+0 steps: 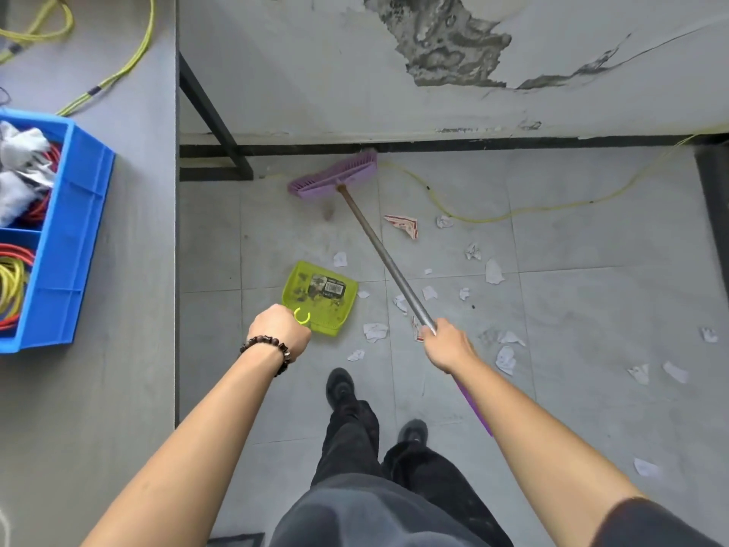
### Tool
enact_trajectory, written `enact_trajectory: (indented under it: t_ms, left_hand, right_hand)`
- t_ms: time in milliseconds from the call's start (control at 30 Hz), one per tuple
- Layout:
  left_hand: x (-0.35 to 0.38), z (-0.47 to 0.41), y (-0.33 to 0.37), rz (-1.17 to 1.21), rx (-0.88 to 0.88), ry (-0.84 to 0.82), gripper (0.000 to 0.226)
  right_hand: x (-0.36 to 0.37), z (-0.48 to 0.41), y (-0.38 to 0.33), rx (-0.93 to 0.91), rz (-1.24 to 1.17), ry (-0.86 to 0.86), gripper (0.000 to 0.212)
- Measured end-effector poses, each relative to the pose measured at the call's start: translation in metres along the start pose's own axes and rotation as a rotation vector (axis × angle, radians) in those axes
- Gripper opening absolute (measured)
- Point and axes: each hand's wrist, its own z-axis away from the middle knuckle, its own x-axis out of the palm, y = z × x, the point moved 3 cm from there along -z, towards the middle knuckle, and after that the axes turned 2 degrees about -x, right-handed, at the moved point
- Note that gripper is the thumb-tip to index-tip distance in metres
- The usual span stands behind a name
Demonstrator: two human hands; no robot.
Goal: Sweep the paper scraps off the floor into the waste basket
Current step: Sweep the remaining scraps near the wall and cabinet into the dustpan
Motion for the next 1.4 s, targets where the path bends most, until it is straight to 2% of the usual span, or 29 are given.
enact_trajectory:
  t_ms: [67, 200, 267, 367, 467, 533, 667, 767, 933, 1033, 1133, 1233, 1400]
  left_hand:
    - [0.003, 0.004, 0.001, -0.005, -0.01, 0.01, 0.019]
    - [0.007, 0.012, 0.0, 0.008, -0.018, 0.058, 0.017]
    - [0.007, 0.018, -0.005, 0.016, -0.017, 0.123, 0.018]
    - [0.01, 0.031, -0.021, 0.022, -0.01, 0.269, 0.039]
    - [0.019, 0.05, -0.041, 0.161, 0.037, 0.373, 0.046]
    - [0.03, 0.062, -0.052, 0.152, 0.059, 0.376, 0.039]
    - [0.049, 0.087, -0.066, 0.038, -0.048, 0.292, 0.031]
    - [0.053, 0.107, -0.068, 0.023, -0.07, 0.339, 0.027]
    - [0.07, 0.151, -0.089, -0.084, -0.093, 0.445, 0.025]
    - [0.089, 0.178, -0.11, -0.163, -0.132, 0.483, 0.024]
    - [0.11, 0.195, -0.126, -0.167, -0.149, 0.518, 0.026]
    - [0.134, 0.201, -0.136, -0.141, -0.141, 0.511, 0.03]
    - [0.158, 0.193, -0.155, -0.08, -0.181, 0.482, 0.025]
  right_hand:
    - [-0.002, -0.017, -0.032, -0.069, -0.008, -0.028, 0.04]
    - [0.0, -0.011, -0.039, -0.131, 0.213, -0.096, 0.048]
    - [0.007, 0.004, -0.008, -0.115, 0.241, -0.145, 0.045]
    - [0.015, 0.026, 0.066, -0.052, 0.213, -0.205, 0.045]
    - [0.014, 0.044, 0.13, -0.018, 0.209, -0.212, 0.046]
    - [0.012, 0.054, 0.16, 0.001, 0.226, -0.201, 0.046]
    - [0.003, 0.074, 0.191, -0.013, 0.214, -0.144, 0.031]
    - [-0.003, 0.087, 0.196, -0.094, 0.19, -0.09, 0.025]
    - [0.007, 0.084, 0.172, -0.208, 0.209, -0.039, 0.036]
    - [0.029, 0.073, 0.143, -0.254, 0.215, -0.073, 0.037]
    - [0.047, 0.069, 0.142, -0.225, 0.224, -0.141, 0.038]
    - [0.054, 0.079, 0.177, -0.208, 0.287, -0.163, 0.039]
    - [0.059, 0.115, 0.279, -0.139, 0.374, -0.146, 0.036]
